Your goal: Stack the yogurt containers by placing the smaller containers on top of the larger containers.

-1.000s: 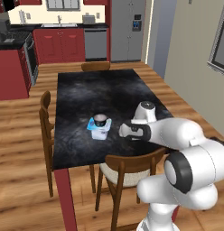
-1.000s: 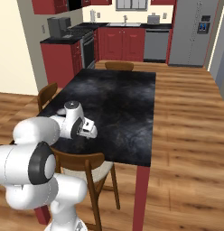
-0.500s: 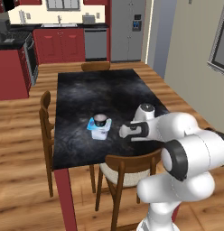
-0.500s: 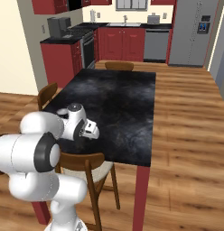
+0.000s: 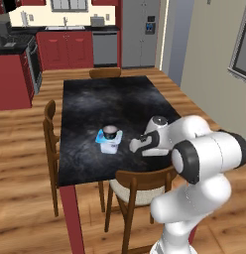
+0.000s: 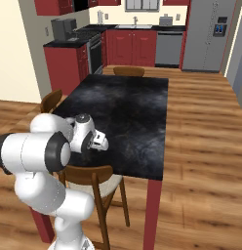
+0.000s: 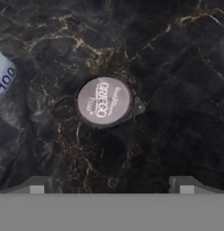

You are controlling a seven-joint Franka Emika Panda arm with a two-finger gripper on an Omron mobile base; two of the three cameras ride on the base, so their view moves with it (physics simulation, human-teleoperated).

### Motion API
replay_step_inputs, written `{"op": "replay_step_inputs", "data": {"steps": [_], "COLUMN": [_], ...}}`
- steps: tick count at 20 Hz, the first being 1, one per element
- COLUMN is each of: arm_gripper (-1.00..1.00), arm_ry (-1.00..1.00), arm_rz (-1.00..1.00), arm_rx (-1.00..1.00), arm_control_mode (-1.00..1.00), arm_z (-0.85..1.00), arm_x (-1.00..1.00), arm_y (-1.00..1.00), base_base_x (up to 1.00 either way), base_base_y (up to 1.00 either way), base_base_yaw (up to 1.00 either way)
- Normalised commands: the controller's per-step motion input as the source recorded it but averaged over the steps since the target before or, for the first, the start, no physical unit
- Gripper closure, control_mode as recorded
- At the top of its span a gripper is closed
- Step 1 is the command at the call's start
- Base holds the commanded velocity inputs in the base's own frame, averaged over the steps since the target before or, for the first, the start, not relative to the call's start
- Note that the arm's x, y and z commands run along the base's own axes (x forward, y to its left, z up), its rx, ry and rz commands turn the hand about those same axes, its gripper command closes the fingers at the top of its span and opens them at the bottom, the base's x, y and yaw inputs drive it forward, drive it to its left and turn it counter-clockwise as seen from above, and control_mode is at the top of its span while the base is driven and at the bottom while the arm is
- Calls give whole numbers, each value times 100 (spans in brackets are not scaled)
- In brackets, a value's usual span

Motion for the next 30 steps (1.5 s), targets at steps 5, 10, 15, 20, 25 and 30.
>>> {"op": "replay_step_inputs", "data": {"steps": [5, 10, 15, 20, 25, 30], "arm_gripper": [-100, -100, -100, -100, -100, -100], "arm_ry": [0, 0, 0, 0, 0, 0], "arm_rz": [0, 0, 0, 0, 0, 0], "arm_rx": [0, 0, 0, 0, -1, -2], "arm_control_mode": [-100, -100, -100, -100, -100, -100], "arm_z": [-11, -11, -13, -11, -7, -4], "arm_x": [28, 25, 22, 17, 12, 7], "arm_y": [0, 0, 0, 0, 0, 0], "base_base_x": [0, 0, 0, 0, 0, 0], "base_base_y": [0, 0, 0, 0, 0, 0], "base_base_yaw": [0, 0, 0, 0, 0, 0]}}
